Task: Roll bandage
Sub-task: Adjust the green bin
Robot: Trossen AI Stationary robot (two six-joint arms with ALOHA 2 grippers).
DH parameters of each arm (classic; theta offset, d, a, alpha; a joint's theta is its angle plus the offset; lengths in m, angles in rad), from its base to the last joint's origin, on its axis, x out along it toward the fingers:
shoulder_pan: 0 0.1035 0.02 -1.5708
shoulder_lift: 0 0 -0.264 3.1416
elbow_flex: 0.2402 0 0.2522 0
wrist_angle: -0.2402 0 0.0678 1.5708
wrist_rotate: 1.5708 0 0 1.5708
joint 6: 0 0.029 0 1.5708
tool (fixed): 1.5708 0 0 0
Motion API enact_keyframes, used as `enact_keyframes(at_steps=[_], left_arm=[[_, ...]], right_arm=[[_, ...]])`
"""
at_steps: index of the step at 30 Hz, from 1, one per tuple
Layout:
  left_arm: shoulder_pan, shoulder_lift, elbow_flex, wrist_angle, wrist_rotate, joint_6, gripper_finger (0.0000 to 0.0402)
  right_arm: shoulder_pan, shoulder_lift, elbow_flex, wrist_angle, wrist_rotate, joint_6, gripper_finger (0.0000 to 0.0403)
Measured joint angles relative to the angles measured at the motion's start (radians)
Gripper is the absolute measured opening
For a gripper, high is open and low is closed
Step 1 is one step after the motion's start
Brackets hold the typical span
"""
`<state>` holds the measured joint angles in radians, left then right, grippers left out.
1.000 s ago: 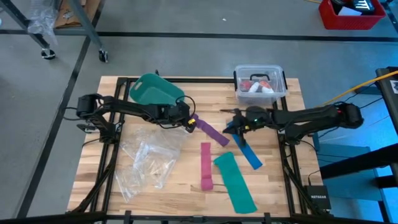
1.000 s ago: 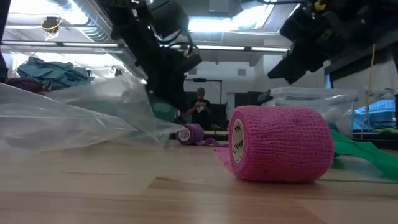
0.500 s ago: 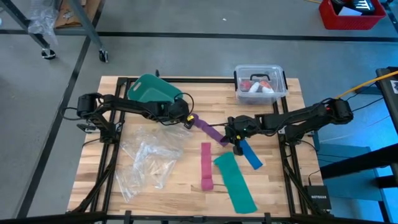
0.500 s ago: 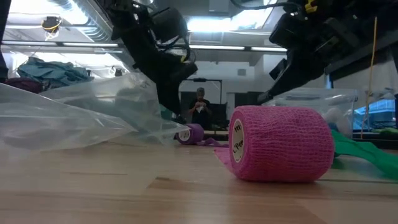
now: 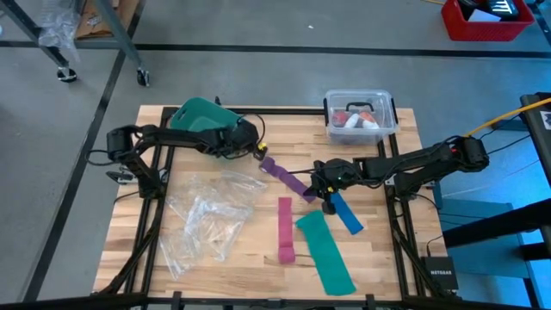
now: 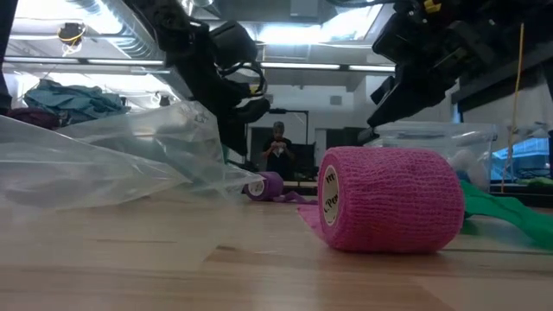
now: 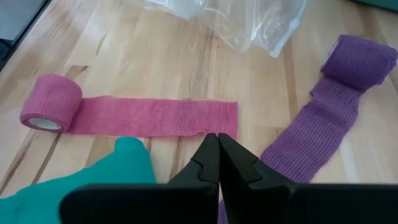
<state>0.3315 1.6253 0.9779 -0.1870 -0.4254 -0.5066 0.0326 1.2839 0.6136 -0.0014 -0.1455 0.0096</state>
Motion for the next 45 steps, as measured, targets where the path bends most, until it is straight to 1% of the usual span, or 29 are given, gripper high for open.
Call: enact_keyframes(at_steps=[5, 7, 9, 12, 15, 18, 22, 25, 28, 31, 34, 37, 45], left_arm=[[0.081, 0.000, 0.000, 0.069, 0.002, 0.055, 0.0000], [0.095, -0.006, 0.007, 0.076, 0.028, 0.054, 0.0000], [0.093, -0.021, 0.032, 0.076, 0.054, 0.057, 0.0000], [0.066, -0.075, 0.081, 0.041, 0.067, 0.113, 0.0000], [0.021, -0.156, 0.146, -0.104, 0.068, 0.163, 0.0000], [-0.040, -0.252, 0.206, -0.304, 0.066, 0.163, 0.0000], [-0.133, -0.355, 0.224, -0.583, 0.068, 0.036, 0.0000], [-0.203, -0.385, 0.224, -0.792, 0.065, -0.095, 0.0000], [-0.264, -0.377, 0.224, -0.974, 0.062, -0.200, 0.0000], [-0.313, -0.348, 0.222, -1.073, 0.064, -0.263, 0.0000], [-0.338, -0.318, 0.222, -1.097, 0.063, -0.276, 0.0000], [-0.340, -0.275, 0.222, -1.095, 0.057, -0.265, 0.0000], [-0.289, -0.123, 0.222, -1.091, -0.014, -0.158, 0.0000]], right_arm=[[0.000, 0.000, 0.000, 0.000, 0.001, -0.015, 0.0002], [0.000, 0.000, 0.000, 0.000, 0.014, -0.016, 0.0002], [0.000, 0.000, 0.000, 0.000, 0.022, -0.017, 0.0003], [0.000, 0.000, 0.000, 0.000, 0.023, -0.018, 0.0003], [0.000, 0.000, 0.000, 0.000, 0.023, -0.018, 0.0003], [0.000, 0.000, 0.000, 0.000, 0.023, -0.019, 0.0003], [0.000, 0.000, 0.000, 0.000, 0.033, -0.019, 0.0003], [0.000, 0.000, 0.000, 0.000, 0.047, -0.019, 0.0003], [0.000, 0.000, 0.000, 0.000, 0.048, -0.019, 0.0003], [0.000, 0.000, 0.000, 0.000, 0.048, -0.019, 0.0003], [0.000, 0.000, 0.000, 0.000, 0.047, -0.019, 0.0003], [0.000, 0.000, 0.000, 0.000, 0.047, -0.019, 0.0003], [0.000, 0.000, 0.000, 0.000, 0.046, -0.023, 0.0003]])
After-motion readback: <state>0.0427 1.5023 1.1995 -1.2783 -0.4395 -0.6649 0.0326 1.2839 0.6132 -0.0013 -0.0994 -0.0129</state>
